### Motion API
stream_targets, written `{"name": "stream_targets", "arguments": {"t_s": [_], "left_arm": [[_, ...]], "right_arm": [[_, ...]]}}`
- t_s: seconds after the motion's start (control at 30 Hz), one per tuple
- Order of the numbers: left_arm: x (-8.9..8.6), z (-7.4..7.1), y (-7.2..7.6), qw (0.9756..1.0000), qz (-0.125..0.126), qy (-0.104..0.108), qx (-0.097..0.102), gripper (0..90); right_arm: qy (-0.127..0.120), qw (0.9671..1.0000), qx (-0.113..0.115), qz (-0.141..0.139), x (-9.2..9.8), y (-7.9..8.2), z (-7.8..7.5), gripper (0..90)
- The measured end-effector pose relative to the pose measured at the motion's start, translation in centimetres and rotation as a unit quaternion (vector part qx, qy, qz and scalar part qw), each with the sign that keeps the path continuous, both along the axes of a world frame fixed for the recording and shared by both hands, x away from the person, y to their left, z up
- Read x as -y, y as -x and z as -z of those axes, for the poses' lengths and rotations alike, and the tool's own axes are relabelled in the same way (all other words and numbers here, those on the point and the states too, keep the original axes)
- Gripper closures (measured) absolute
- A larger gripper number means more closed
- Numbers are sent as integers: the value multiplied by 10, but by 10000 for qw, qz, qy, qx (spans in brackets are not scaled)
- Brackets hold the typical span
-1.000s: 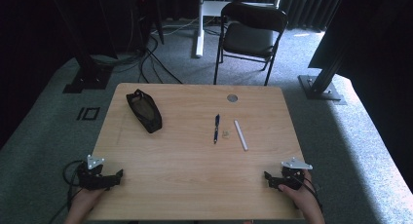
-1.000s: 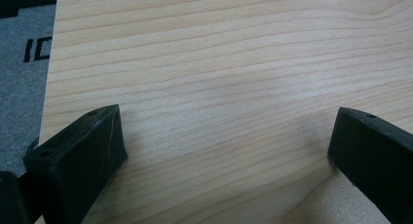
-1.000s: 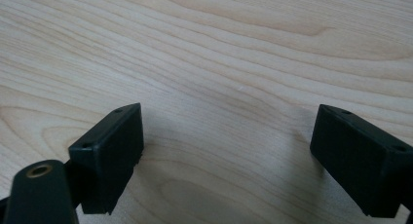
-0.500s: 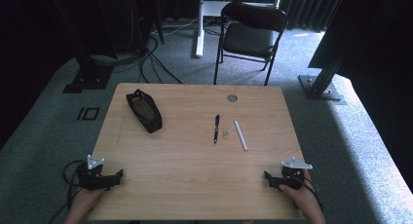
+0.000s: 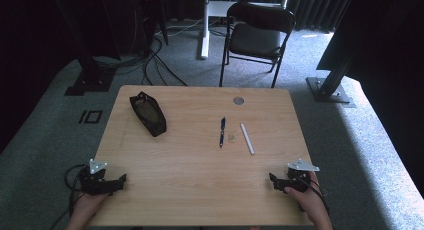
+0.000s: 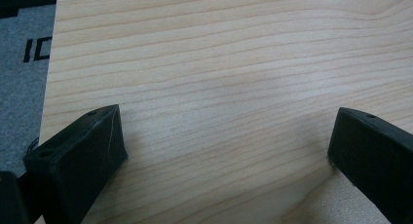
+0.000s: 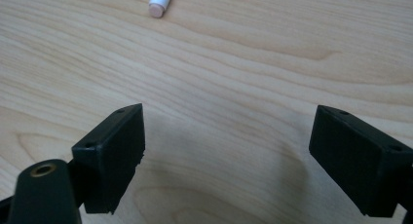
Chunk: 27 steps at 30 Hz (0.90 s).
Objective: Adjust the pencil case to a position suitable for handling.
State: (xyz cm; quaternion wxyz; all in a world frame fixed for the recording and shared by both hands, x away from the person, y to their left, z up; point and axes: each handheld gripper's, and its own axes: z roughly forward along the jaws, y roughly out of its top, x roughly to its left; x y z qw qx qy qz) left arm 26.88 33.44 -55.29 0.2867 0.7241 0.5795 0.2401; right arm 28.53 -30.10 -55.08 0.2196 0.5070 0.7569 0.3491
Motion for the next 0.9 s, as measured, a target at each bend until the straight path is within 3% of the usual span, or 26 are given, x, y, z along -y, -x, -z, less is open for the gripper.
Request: {"name": "stream_targets", "arguments": {"t_s": [0.33, 0.53, 0.9], "left_arm": [[0, 0, 0, 10000, -1, 1, 0, 4], [0, 0, 0, 10000, 0, 0, 1, 4], [0, 0, 0, 10000, 0, 0, 1, 4]], "right_arm": [[-46, 9999, 118, -61, -6, -5, -7, 130], [-283, 9993, 213, -85, -17, -10, -16, 128], [-287, 9985, 344, -313, -37, -19, -25, 129]]}}
